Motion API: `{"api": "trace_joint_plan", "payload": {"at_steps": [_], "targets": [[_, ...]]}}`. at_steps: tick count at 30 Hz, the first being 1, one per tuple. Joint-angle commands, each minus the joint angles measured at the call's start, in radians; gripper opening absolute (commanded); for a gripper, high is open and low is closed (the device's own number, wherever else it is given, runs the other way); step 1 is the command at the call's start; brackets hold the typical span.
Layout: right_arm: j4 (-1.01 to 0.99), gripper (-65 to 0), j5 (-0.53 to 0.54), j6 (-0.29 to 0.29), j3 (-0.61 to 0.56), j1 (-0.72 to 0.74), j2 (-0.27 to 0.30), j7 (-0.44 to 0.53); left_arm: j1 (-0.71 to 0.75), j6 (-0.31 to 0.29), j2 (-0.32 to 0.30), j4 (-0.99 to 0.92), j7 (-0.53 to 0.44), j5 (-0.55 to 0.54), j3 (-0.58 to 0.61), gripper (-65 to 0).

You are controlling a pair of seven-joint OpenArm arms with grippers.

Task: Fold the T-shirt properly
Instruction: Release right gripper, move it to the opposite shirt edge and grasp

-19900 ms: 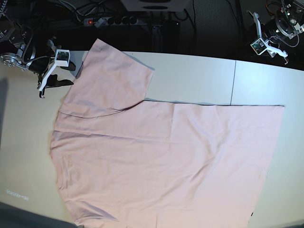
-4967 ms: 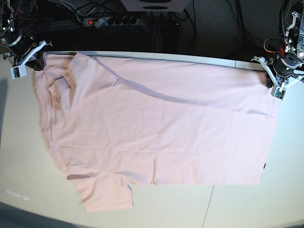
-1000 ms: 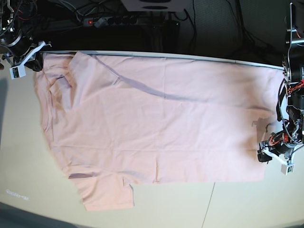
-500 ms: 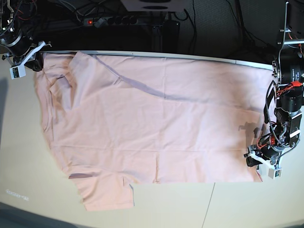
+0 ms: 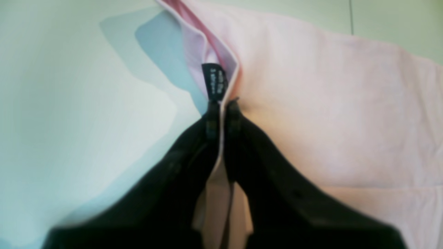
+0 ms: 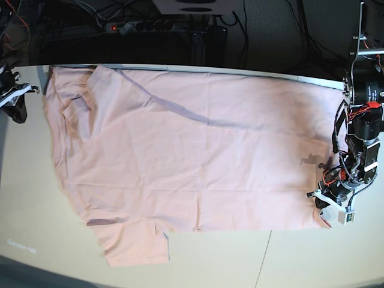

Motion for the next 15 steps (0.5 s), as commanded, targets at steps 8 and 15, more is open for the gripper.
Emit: {"api": "trace_joint_plan", "payload": {"at_steps": [8, 15], "targets": [[-0.112, -65.0, -0.021, 0.043, 0.013, 0.249, 0.106, 0.025, -0.039, -0.161, 0.031, 0.01, 0.031, 0.018, 0.01, -65.0], [-0.331, -65.0, -0.02, 0.049, -0.053, 0.448, 0.14, 0.018, -0.121, -0.187, 0.101, 0.014, 0.047, 0.025, 0.175, -65.0]]}}
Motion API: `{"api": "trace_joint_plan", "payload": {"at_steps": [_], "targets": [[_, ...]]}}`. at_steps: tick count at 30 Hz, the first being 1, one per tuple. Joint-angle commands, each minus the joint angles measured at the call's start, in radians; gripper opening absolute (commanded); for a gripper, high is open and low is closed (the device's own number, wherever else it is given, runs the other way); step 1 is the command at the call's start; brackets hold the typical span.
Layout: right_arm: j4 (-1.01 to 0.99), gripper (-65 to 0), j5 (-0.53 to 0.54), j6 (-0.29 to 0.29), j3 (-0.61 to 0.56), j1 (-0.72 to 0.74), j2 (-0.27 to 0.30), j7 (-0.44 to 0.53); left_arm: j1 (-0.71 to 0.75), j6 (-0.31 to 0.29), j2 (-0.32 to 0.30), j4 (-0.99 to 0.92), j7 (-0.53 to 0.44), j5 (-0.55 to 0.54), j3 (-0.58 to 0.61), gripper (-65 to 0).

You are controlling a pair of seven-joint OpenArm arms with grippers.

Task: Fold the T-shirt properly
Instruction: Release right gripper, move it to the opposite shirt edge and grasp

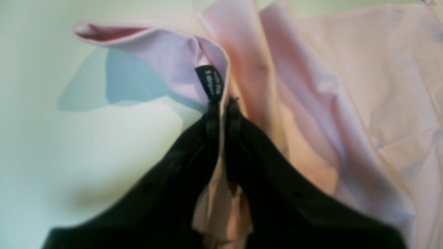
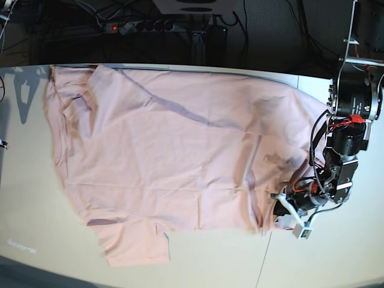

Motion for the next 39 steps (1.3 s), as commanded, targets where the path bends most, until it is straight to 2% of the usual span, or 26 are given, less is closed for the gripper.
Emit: {"api": "trace_joint_plan", "payload": {"at_steps": [1, 4, 9, 13, 15, 20, 21, 24, 28, 32, 39], "targets": [[0.003, -65.0, 0.008, 0.048, -0.007, 0.028, 0.022, 0.019, -0.044, -0.021, -0.006, 0.013, -0.014, -0.01, 0.019, -65.0], [-0.01, -65.0, 0.003, 0.048, -0.057, 0.068, 0.022, 0.016, -0.061, -0.008, 0.004, 0.013, -0.013, -0.011, 0.063, -65.0], [-0.057, -65.0, -0.044, 0.043, -0.118, 0.161, 0.016, 0.013, -0.069, 0.006, 0.0, 0.013, -0.013, -0.01, 0.069, -65.0], [-0.23, -65.0, -0.045, 0.043, -0.131, 0.3, 0.0, 0.012, -0.069, 0.015, -0.005, 0.013, 0.01, 0.029, 0.069, -65.0], [-0.334, -65.0, -0.045, 0.045, -0.131, 0.377, -0.011, 0.013, -0.068, 0.051, -0.008, 0.013, 0.032, 0.031, 0.069, -65.0], [-0.529, -65.0, -0.083, 0.048, -0.131, 0.535, -0.051, 0.027, -0.069, 0.056, -0.018, 0.015, 0.034, 0.031, 0.069, -65.0], [-0.552, -63.7, -0.113, 0.048, -0.131, 0.558, -0.062, 0.037, -0.069, 0.056, -0.018, 0.015, 0.035, 0.031, 0.069, -65.0], [-0.616, -49.8, -0.162, 0.048, -0.131, 0.612, -0.092, 0.061, -0.069, 0.056, -0.019, 0.015, 0.05, 0.033, 0.069, -65.0], [-0.711, -39.8, -0.211, 0.047, -0.131, 0.671, -0.127, 0.087, -0.068, 0.06, -0.029, 0.015, 0.054, 0.082, 0.069, -65.0], [-0.79, -36.5, -0.22, 0.04, -0.131, 0.71, -0.161, 0.089, -0.069, 0.115, -0.061, 0.015, 0.063, 0.082, 0.069, -65.0], [-0.835, -34.2, -0.221, 0.042, -0.131, 0.715, -0.215, 0.1, -0.068, 0.117, -0.121, 0.015, 0.065, 0.083, 0.069, -65.0]]}}
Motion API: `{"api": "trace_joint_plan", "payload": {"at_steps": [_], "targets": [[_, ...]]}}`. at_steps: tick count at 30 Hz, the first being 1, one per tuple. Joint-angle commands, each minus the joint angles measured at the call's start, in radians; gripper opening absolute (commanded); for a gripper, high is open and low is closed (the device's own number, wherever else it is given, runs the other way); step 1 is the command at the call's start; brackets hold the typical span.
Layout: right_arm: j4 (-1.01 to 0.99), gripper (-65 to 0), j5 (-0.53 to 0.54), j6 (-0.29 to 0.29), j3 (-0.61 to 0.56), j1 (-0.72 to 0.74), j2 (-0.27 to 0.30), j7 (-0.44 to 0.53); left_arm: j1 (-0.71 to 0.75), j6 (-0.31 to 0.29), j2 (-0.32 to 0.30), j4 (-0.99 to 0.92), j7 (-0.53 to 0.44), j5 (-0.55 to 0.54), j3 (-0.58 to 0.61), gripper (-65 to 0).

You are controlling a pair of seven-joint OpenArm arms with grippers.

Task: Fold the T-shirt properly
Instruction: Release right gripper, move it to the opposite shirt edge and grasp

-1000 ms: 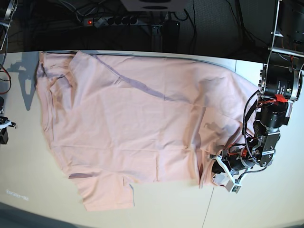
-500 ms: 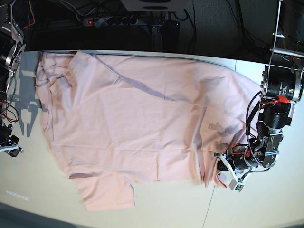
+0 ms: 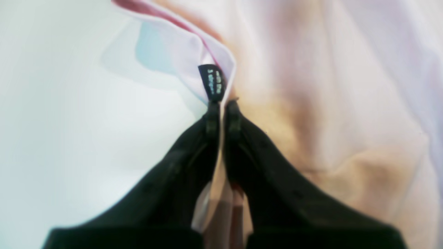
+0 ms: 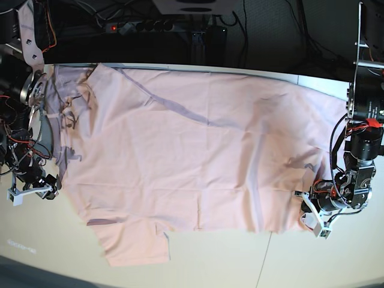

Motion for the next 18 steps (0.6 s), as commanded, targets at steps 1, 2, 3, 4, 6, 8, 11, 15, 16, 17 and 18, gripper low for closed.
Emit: {"api": "trace_joint_plan", "payload": {"at_steps": [1, 2, 3, 4, 6, 8, 11, 15, 16, 17, 18], "targets": [[0.01, -34.2, 0.011, 0.042, 0.005, 0.032, 0.013, 0.024, -0.035, 0.014, -0.017, 0.012, -0.004, -0.001, -0.001, -65.0], [0.007, -34.2, 0.011, 0.042, 0.005, 0.032, 0.007, 0.024, -0.035, 0.014, -0.024, 0.012, -0.002, -0.001, -0.001, -65.0], [0.005, -34.2, 0.01, 0.042, 0.005, 0.032, 0.002, 0.023, -0.035, 0.014, -0.029, 0.012, -0.003, -0.002, -0.001, -65.0], [0.001, -34.2, 0.008, 0.042, 0.005, 0.032, -0.004, 0.023, -0.035, 0.014, -0.035, 0.012, -0.002, -0.001, -0.001, -65.0], [-0.006, -34.2, -0.005, 0.043, 0.005, 0.032, -0.016, 0.023, -0.035, 0.015, -0.049, 0.012, 0.001, -0.003, -0.001, -65.0], [-0.014, -34.2, -0.008, 0.043, 0.005, 0.032, -0.027, 0.023, -0.035, 0.014, -0.061, 0.012, 0.008, -0.003, -0.001, -65.0], [-0.016, -34.2, -0.018, 0.05, 0.005, 0.027, -0.048, 0.024, -0.035, 0.015, -0.072, 0.012, 0.011, -0.005, -0.001, -65.0], [-0.016, -34.2, -0.053, 0.052, 0.005, 0.027, -0.08, 0.024, -0.035, 0.015, -0.078, 0.012, 0.02, -0.005, -0.001, -65.0], [-0.016, -34.2, -0.052, 0.053, 0.005, 0.027, -0.087, 0.024, -0.035, 0.015, -0.078, 0.012, 0.027, -0.005, -0.001, -65.0], [-0.016, -34.2, -0.053, 0.055, 0.005, 0.027, -0.094, 0.025, -0.035, 0.015, -0.078, 0.012, 0.032, -0.005, -0.001, -65.0], [-0.016, -34.2, -0.052, 0.058, 0.004, 0.027, -0.1, 0.027, -0.035, 0.015, -0.078, 0.012, 0.035, -0.005, -0.001, -65.0]]}}
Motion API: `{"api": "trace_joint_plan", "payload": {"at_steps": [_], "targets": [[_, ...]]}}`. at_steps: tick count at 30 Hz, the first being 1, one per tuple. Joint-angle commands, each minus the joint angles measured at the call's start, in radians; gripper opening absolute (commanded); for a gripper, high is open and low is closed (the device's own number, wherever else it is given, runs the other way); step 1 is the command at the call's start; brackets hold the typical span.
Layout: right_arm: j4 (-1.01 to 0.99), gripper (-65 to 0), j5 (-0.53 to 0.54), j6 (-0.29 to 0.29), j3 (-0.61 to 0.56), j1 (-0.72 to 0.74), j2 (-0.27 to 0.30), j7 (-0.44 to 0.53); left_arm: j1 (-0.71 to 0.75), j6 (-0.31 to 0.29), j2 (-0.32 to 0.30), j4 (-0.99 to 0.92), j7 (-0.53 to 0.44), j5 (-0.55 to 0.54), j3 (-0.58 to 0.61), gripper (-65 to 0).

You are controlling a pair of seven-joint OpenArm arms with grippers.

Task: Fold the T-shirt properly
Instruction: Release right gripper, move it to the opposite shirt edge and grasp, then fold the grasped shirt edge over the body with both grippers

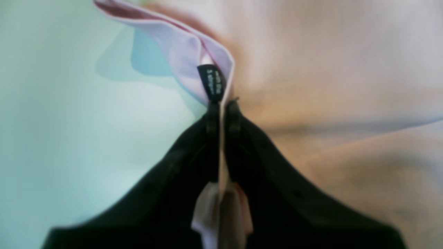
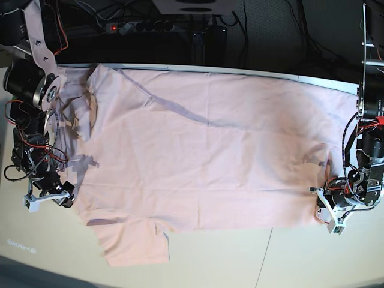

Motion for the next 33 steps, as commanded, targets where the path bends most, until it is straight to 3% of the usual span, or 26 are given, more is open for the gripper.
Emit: {"api": "trace_joint_plan", "payload": {"at_steps": [1, 9, 14, 21, 23, 27, 33], "targets": [[0.004, -34.2, -0.014, 0.058, -0.003, 0.016, -0.004, -0.032, -0.035, 0.013, -0.017, 0.012, -0.002, -0.005, -0.001, -65.0], [0.004, -34.2, -0.051, 0.067, -0.157, -0.002, -0.029, -0.032, -0.035, 0.013, -0.016, 0.012, 0.0, -0.005, -0.001, -65.0], [0.004, -34.2, -0.021, 0.114, -0.24, -0.003, -0.029, -0.04, -0.035, 0.013, -0.016, 0.012, 0.0, -0.013, -0.001, -65.0], [0.005, -34.4, -0.012, 0.129, -0.265, 0.0, -0.028, -0.063, -0.035, 0.013, -0.02, 0.012, 0.0, -0.012, -0.001, -65.0], [0.006, -41.1, -0.019, 0.134, -0.265, 0.0, -0.028, -0.1, -0.035, 0.013, -0.019, 0.012, 0.0, -0.013, -0.001, -65.0], [0.006, -65.0, -0.047, 0.134, -0.265, -0.004, -0.023, -0.126, -0.035, 0.013, -0.02, 0.012, 0.0, -0.013, -0.001, -65.0], [0.044, -65.0, -0.071, 0.134, -0.265, -0.005, 0.002, -0.095, -0.035, 0.013, -0.02, 0.012, -0.003, -0.013, -0.001, -65.0]]}}
